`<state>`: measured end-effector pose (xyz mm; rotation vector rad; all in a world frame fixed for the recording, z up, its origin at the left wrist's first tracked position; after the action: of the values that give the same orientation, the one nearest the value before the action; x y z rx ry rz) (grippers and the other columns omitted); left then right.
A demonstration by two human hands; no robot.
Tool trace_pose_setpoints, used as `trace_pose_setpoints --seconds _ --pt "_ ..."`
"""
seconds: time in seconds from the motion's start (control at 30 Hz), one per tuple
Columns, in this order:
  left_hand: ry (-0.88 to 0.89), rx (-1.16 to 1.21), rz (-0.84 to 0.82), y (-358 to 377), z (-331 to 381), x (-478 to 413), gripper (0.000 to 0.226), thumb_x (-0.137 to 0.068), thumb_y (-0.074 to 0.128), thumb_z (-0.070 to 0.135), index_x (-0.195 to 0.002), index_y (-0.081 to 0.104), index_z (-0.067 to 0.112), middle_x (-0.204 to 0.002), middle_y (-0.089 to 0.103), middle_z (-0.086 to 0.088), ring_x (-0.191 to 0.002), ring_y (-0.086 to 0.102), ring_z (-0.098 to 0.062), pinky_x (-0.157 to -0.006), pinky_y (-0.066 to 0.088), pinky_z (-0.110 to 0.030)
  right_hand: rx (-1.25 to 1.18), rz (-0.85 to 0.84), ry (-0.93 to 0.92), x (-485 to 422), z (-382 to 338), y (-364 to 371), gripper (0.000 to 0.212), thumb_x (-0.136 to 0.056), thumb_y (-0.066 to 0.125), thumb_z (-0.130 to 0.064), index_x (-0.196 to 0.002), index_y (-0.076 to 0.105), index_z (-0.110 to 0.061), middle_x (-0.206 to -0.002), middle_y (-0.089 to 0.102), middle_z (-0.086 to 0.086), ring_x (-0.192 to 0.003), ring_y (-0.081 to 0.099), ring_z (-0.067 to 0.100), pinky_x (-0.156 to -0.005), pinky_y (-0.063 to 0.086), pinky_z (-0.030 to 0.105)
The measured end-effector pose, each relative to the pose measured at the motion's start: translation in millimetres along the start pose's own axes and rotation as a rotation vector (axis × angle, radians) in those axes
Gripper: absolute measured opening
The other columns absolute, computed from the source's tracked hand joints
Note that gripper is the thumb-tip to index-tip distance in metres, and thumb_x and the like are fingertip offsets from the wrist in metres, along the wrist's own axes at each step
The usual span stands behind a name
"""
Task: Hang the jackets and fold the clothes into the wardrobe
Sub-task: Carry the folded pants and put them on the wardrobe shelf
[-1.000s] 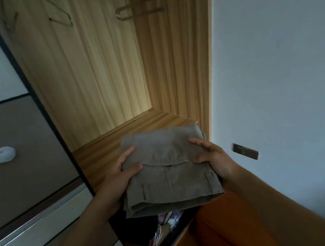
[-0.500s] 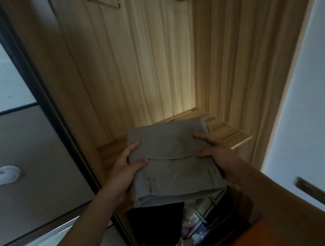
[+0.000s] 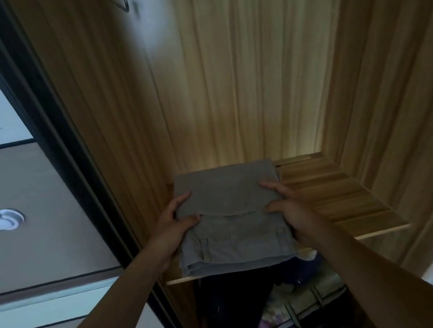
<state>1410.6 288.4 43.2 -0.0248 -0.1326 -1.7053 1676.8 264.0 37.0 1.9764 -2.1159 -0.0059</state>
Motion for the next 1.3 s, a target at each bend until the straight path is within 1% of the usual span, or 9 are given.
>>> trace_pose_setpoints --seconds 0.13,0.3,0.4,0.53,0.77,1.03,1.13,1.23,1.3 --pt "-0.007 -0.017 0.073 0.0 -8.0 -5.8 0.054 -0.088 0.076 0.011 -0.134 0.059 0.035 -0.129 0.060 0.008 -0.116 0.064 -0.020 -0.102 0.054 -0.043 0.026 -0.074 0.022 -28.3 9.0 -2.2 0.059 -0.086 0.060 0.008 -0.127 0.068 -0.035 -0.129 0.062 -0.002 -0.109 0.065 0.023 -0.076 0.058 0.032" --pt "-0.054 0.004 0.155 -8.7 -24.9 -20.1 0.055 -0.088 0.076 0.009 -0.134 0.058 0.033 -0.130 0.057 0.006 -0.117 0.063 -0.023 -0.101 0.054 -0.046 0.103 -0.138 0.060 -68.9 27.8 1.4 0.061 -0.083 0.063 0.006 -0.121 0.070 -0.041 -0.139 0.057 -0.001 -0.119 0.060 0.026 -0.100 0.054 0.046" --pt "-0.062 0.003 0.178 -14.3 -38.3 -32.9 0.057 -0.088 0.074 0.005 -0.137 0.056 0.028 -0.131 0.056 0.006 -0.116 0.061 -0.019 -0.101 0.054 -0.042 0.206 -0.170 0.070 -90.1 37.8 5.8 0.062 -0.085 0.061 0.007 -0.128 0.065 -0.038 -0.143 0.051 -0.002 -0.123 0.054 0.023 -0.100 0.051 0.038" --pt "-0.082 -0.058 0.229 -25.8 -57.3 -57.8 0.058 -0.087 0.075 0.005 -0.138 0.056 0.026 -0.127 0.053 0.011 -0.110 0.058 -0.011 -0.090 0.056 -0.030 0.267 -0.199 0.148 -116.9 57.2 12.5 0.065 -0.086 0.055 0.009 -0.133 0.061 -0.036 -0.142 0.046 -0.003 -0.114 0.052 0.018 -0.087 0.051 0.035" --pt "-0.140 -0.168 0.327 -55.3 -102.3 -118.2 0.060 -0.088 0.070 -0.001 -0.141 0.053 0.024 -0.147 0.042 -0.004 -0.135 0.045 -0.029 -0.110 0.045 -0.048 0.325 -0.198 0.269 -172.8 89.9 27.4 0.069 -0.086 0.048 0.013 -0.135 0.055 -0.036 -0.123 0.043 -0.009 -0.094 0.049 0.009 -0.075 0.051 0.034" --pt "-0.144 -0.718 0.506 -96.6 -135.7 -159.3 0.050 -0.092 0.058 0.004 -0.139 0.055 0.021 -0.149 0.041 -0.010 -0.132 0.047 -0.031 -0.109 0.044 -0.042 0.336 -0.250 0.276 -237.5 154.9 59.8 0.078 -0.081 0.058 0.008 -0.143 0.046 -0.039 -0.151 0.037 -0.002 -0.133 0.046 0.031 -0.104 0.050 0.053" --pt "-0.335 -1.091 0.410 -102.1 -167.3 -154.9 0.058 -0.092 0.054 0.009 -0.146 0.045 0.029 -0.160 0.018 -0.003 -0.134 0.044 -0.031 -0.107 0.046 -0.043 0.537 -0.328 0.280 -244.2 186.6 65.6 0.078 -0.087 0.067 0.002 -0.153 0.039 -0.028 -0.153 0.036 -0.002 -0.135 0.046 0.031 -0.103 0.051 0.049" --pt "-0.421 -1.272 0.375 -97.6 -181.1 -155.5 0.058 -0.098 0.052 0.018 -0.151 0.034 0.032 -0.162 0.007 -0.003 -0.140 0.036 -0.032 -0.108 0.044 -0.045 0.746 -0.378 0.223 -249.4 202.1 64.9 0.070 -0.093 0.067 -0.012 -0.155 0.035 -0.023 -0.146 0.040 0.000 -0.134 0.048 0.031 -0.094 0.047 0.038" --pt "-0.374 -1.311 0.359 -89.2 -177.1 -163.9 0.062 -0.100 0.051 0.017 -0.155 0.028 0.031 -0.165 0.004 -0.005 -0.149 0.021 -0.033 -0.114 0.039 -0.046 0.977 -0.332 0.098 -262.7 196.5 62.4 0.066 -0.094 0.065 -0.032 -0.153 0.036 -0.028 -0.157 0.035 0.006 -0.141 0.039 0.035 -0.107 0.043 0.045"
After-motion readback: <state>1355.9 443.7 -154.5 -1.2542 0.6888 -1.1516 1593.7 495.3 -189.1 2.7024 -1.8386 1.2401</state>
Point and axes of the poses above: each hand's wrist, its own x-axis away from the middle knuckle, its own y-axis out of the palm, z = x × y, the point moved 9 cm from there along -x, towards the middle knuckle
